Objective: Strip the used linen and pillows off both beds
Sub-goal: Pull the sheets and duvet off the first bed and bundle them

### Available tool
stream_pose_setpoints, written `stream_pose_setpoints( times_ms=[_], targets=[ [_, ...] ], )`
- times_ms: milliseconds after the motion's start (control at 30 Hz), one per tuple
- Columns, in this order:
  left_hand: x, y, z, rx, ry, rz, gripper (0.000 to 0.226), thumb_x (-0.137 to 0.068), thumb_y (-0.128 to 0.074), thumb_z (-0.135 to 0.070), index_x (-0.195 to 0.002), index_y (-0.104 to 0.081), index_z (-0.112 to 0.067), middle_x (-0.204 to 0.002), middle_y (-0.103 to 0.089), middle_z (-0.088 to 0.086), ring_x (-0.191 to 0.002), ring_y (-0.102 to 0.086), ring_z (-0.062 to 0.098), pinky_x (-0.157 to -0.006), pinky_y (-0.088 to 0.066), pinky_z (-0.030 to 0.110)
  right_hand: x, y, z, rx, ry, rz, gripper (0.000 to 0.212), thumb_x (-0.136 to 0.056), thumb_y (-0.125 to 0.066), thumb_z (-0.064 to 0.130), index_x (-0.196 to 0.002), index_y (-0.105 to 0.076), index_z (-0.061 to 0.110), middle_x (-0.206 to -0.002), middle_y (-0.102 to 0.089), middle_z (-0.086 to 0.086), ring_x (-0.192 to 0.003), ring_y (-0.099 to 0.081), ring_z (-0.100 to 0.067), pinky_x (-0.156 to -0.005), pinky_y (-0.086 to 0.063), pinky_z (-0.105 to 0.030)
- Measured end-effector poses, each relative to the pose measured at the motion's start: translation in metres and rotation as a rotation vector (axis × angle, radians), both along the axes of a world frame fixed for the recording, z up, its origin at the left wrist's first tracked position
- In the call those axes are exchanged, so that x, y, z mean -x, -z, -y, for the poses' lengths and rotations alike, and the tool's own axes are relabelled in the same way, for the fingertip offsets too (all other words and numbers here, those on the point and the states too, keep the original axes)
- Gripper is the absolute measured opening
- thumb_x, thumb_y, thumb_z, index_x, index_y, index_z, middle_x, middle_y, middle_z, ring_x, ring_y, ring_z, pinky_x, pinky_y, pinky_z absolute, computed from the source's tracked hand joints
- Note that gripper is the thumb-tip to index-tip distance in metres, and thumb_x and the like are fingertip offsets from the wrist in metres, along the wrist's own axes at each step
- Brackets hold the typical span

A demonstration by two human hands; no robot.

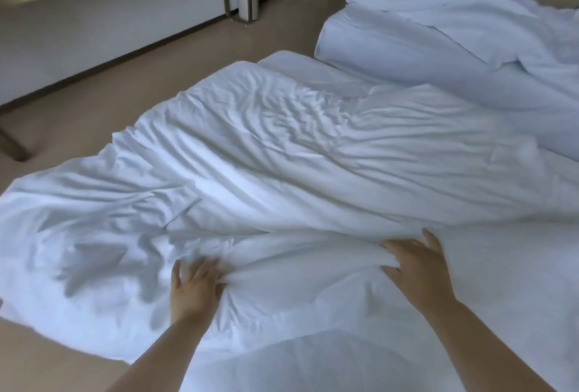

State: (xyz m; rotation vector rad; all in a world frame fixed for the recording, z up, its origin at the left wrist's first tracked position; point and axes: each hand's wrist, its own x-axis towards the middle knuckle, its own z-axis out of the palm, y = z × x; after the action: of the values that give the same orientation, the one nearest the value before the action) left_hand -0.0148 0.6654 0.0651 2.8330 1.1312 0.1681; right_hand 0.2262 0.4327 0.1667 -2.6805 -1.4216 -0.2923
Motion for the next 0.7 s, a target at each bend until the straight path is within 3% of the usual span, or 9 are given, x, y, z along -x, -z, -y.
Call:
stream_pose_setpoints(
  times_ms=[67,133,200,267,367,467,567,633,700],
  targets=[
    [0.000,-0.007,-0.005,-0.020,0.036,0.017,0.013,-0.057,-0.079,-0.007,-0.066,-0.070,-0.007,-0.059,-0.069,0.005,-0.064,-0.071,0.021,-0.113,0.001,0.024,0.001,-0.014,-0.011,-0.008,-0.008,-0.023,0.035,-0.039,-0.086,0.025,-0.068,-0.072,0.010,-0.046,-0.061,0.000,-0.044,-0.063,-0.017,-0.084,-0.044,-0.036],
    [0.000,-0.015,-0.014,0.095,-0.033,0.093,0.008,-0.078,-0.060,0.005,-0.080,-0.068,0.003,-0.060,-0.067,0.016,-0.069,-0.069,0.031,-0.110,-0.023,0.037,-0.001,-0.030,-0.014,-0.003,0.038,-0.115,0.038,-0.042,-0.091,0.021,-0.072,-0.073,0.007,-0.047,-0.061,-0.001,-0.053,-0.065,-0.028,-0.064,-0.051,-0.034],
    [0.002,-0.043,-0.030,0.183,-0.011,0.233,0.015,-0.081,-0.054,-0.002,-0.082,-0.065,0.009,-0.059,-0.063,0.026,-0.063,-0.064,0.043,-0.074,-0.052,0.044,-0.006,-0.051,-0.015,-0.030,0.114,-0.228,0.036,-0.061,-0.079,0.035,-0.081,-0.073,0.005,-0.052,-0.058,-0.005,-0.065,-0.060,-0.035,-0.063,-0.039,-0.029],
    [-0.006,-0.092,-0.055,0.200,0.115,0.340,0.037,-0.077,-0.041,-0.018,-0.081,-0.064,0.010,-0.053,-0.061,0.026,-0.049,-0.061,0.041,-0.047,-0.051,0.037,-0.018,-0.071,-0.018,-0.079,0.090,-0.222,0.054,-0.065,-0.059,0.052,-0.085,-0.072,0.004,-0.057,-0.061,-0.014,-0.069,-0.058,-0.034,-0.064,-0.032,-0.027],
    [-0.047,-0.183,-0.101,0.113,0.200,0.514,0.061,-0.074,-0.027,-0.038,-0.093,-0.064,0.007,-0.068,-0.065,0.025,-0.063,-0.061,0.038,-0.058,-0.041,0.031,-0.043,-0.115,-0.039,-0.216,0.088,-0.299,0.052,-0.068,-0.058,0.047,-0.093,-0.070,0.003,-0.082,-0.068,-0.022,-0.087,-0.060,-0.034,-0.068,-0.030,-0.026],
    [-0.101,-0.238,-0.146,0.044,0.260,0.604,0.057,-0.077,-0.031,-0.040,-0.103,-0.064,0.000,-0.096,-0.066,0.020,-0.088,-0.060,0.037,-0.073,-0.038,0.032,-0.076,-0.150,-0.070,-0.315,0.177,-0.352,0.035,-0.085,-0.063,0.034,-0.096,-0.067,0.001,-0.099,-0.068,-0.018,-0.099,-0.059,-0.031,-0.074,-0.033,-0.028],
    [-0.161,-0.241,-0.192,0.076,0.287,0.445,0.049,-0.088,-0.040,-0.040,-0.109,-0.062,-0.003,-0.111,-0.063,0.020,-0.105,-0.055,0.037,-0.088,-0.038,0.036,-0.098,-0.140,-0.108,-0.275,0.372,-0.123,0.033,-0.091,-0.054,0.028,-0.109,-0.063,0.002,-0.111,-0.063,-0.022,-0.110,-0.053,-0.035,-0.095,-0.031,-0.038],
    [-0.198,-0.210,-0.221,0.092,0.253,0.255,0.038,-0.097,-0.040,-0.034,-0.113,-0.060,-0.006,-0.119,-0.061,0.017,-0.112,-0.052,0.034,-0.096,-0.033,0.034,-0.098,-0.107,-0.135,-0.283,0.481,0.004,0.044,-0.090,-0.047,0.035,-0.119,-0.059,0.004,-0.125,-0.057,-0.021,-0.118,-0.049,-0.037,-0.101,-0.030,-0.044],
    [-0.226,-0.164,-0.245,0.152,0.247,0.113,0.035,-0.098,-0.037,-0.033,-0.115,-0.060,-0.013,-0.124,-0.059,0.012,-0.117,-0.049,0.031,-0.099,-0.030,0.031,-0.084,-0.061,-0.166,-0.240,0.371,0.027,0.060,-0.082,-0.039,0.045,-0.122,-0.056,0.004,-0.127,-0.056,-0.022,-0.118,-0.050,-0.038,-0.099,-0.032,-0.053]
  ],
)
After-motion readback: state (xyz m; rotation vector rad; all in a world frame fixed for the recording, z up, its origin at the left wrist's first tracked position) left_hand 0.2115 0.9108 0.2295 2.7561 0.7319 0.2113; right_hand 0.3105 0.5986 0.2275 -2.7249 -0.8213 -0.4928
